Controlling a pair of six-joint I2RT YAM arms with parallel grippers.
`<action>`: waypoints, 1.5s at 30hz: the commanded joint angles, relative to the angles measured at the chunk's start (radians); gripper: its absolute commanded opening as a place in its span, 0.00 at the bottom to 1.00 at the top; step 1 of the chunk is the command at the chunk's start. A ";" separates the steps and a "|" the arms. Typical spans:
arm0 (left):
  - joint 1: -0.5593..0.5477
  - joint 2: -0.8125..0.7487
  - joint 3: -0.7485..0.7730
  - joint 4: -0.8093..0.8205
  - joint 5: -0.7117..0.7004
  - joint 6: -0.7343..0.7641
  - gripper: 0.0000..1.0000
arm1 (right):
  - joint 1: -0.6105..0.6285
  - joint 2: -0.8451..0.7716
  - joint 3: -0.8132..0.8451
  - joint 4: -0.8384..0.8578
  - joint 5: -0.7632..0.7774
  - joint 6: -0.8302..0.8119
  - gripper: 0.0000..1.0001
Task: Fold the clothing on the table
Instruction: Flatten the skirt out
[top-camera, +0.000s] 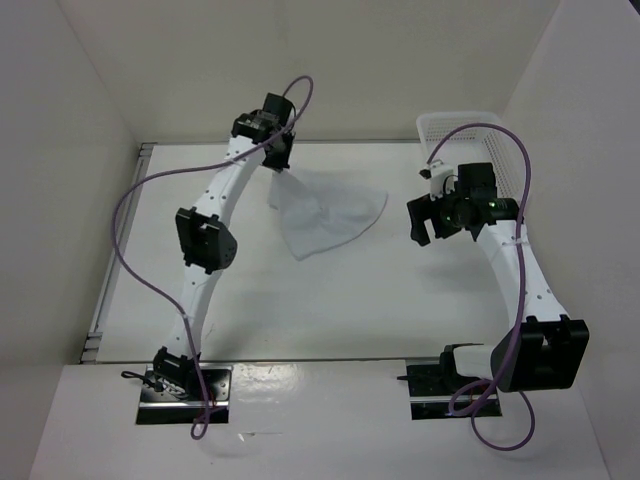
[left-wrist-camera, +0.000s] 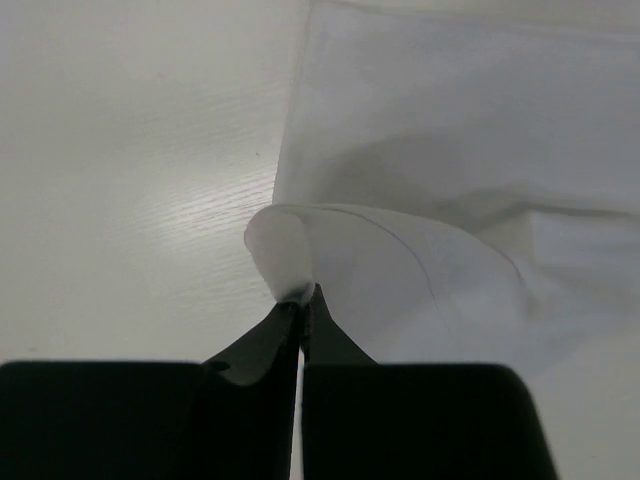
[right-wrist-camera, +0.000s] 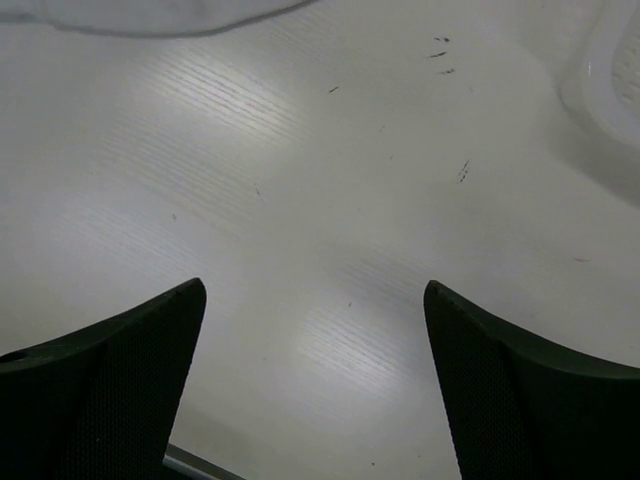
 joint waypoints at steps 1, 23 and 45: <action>0.001 -0.347 -0.009 0.048 -0.020 0.035 0.00 | -0.008 -0.003 0.049 -0.017 -0.073 0.001 0.93; -0.017 -0.900 -0.553 0.159 -0.100 0.220 0.00 | 0.033 0.020 0.104 -0.017 -0.192 -0.019 0.89; -0.213 -0.702 -0.234 0.048 0.210 0.239 0.00 | -0.023 -0.116 0.029 -0.007 -0.091 0.000 0.89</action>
